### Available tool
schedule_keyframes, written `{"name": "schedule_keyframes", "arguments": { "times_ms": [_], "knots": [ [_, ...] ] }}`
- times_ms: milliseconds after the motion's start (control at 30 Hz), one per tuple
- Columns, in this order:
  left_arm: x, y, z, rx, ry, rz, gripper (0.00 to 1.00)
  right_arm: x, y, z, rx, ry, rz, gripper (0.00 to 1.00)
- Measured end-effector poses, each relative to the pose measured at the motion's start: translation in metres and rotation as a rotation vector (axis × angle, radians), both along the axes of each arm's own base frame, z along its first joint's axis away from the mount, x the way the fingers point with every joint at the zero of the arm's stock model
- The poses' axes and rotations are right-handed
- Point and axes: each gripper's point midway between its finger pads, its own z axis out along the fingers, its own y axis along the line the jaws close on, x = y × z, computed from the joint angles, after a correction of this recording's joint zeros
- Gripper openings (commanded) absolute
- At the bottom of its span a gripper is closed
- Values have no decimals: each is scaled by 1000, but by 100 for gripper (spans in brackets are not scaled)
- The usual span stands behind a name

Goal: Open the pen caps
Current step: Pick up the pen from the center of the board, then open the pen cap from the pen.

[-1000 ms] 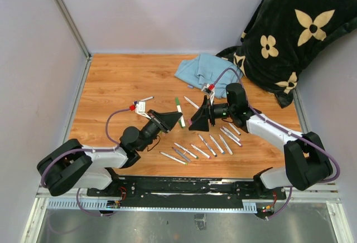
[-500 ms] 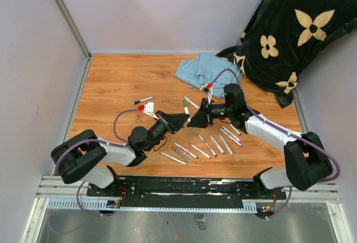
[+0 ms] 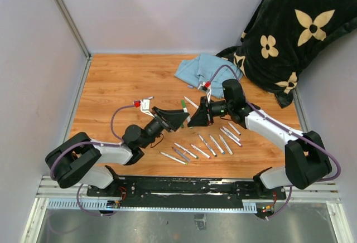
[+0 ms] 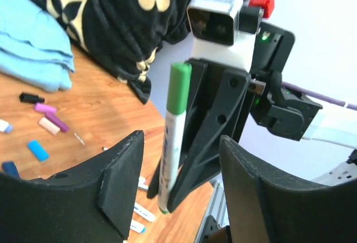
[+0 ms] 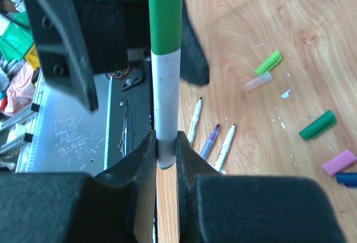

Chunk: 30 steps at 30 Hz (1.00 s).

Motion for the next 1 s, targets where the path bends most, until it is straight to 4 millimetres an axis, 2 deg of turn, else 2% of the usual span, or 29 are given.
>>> {"name": "schedule_keyframes", "arguments": {
  "times_ms": [233,300,367,467,633,800,1000],
  "knots": [
    [6,20,20,-16,-57,-68,65,-12,-3,-1,8,-45,96,1],
    [3,19,20,2,-53,-103,62,-15,-4,-1,10,-47,109,1],
    [1,15,20,24,-44,-137,54,-16,-4,-1,14,-54,121,1],
    [2,5,22,58,-31,-176,47,-17,-5,-1,16,-58,128,1],
    [5,-2,21,102,-11,-205,44,-19,-6,-2,15,-59,139,1],
    [7,-1,13,128,19,-206,41,-21,-6,-3,12,-61,144,1],
    [8,4,14,137,29,-196,41,-21,-6,-5,11,-57,148,1]
  ]
}}
